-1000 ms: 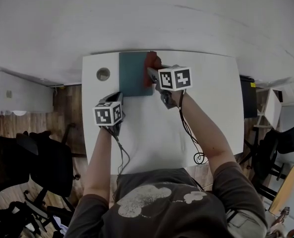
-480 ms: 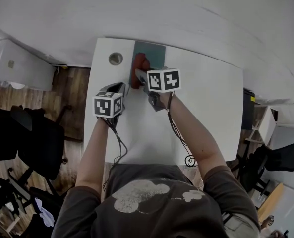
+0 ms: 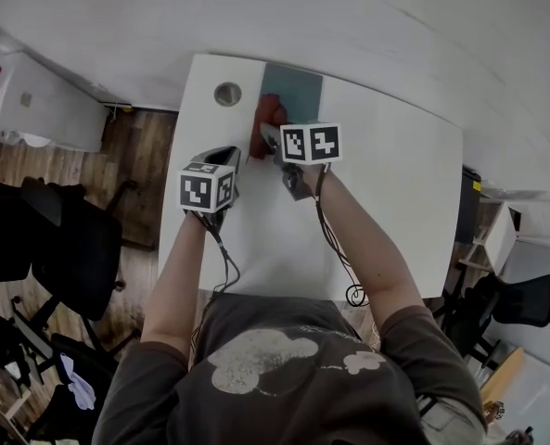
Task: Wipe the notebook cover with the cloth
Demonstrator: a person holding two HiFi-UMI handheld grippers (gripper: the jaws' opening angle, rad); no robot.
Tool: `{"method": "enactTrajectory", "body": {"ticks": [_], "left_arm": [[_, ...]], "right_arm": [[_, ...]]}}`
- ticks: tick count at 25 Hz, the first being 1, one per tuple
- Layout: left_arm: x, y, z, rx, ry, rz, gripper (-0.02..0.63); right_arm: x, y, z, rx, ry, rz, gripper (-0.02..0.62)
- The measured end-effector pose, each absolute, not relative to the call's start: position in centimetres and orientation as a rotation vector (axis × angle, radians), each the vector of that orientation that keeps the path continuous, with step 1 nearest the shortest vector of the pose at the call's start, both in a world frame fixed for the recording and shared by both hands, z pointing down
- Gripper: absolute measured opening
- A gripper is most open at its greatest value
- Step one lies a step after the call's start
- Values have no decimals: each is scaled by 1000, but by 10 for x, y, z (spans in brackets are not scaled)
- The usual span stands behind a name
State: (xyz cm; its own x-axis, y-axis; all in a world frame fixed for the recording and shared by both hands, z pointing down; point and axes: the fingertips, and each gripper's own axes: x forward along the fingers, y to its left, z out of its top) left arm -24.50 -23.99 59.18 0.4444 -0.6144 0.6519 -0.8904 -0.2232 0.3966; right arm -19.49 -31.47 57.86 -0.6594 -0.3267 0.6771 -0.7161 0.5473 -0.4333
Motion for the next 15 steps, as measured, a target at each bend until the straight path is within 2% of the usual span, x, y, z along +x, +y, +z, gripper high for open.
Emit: {"method": "enactTrajectory", "body": {"ticks": [15], "left_arm": [[-227,-233,590,1961,-1231,480,3]], "right_arm": [[-141,-311,581,915,-2219,985,110]]}}
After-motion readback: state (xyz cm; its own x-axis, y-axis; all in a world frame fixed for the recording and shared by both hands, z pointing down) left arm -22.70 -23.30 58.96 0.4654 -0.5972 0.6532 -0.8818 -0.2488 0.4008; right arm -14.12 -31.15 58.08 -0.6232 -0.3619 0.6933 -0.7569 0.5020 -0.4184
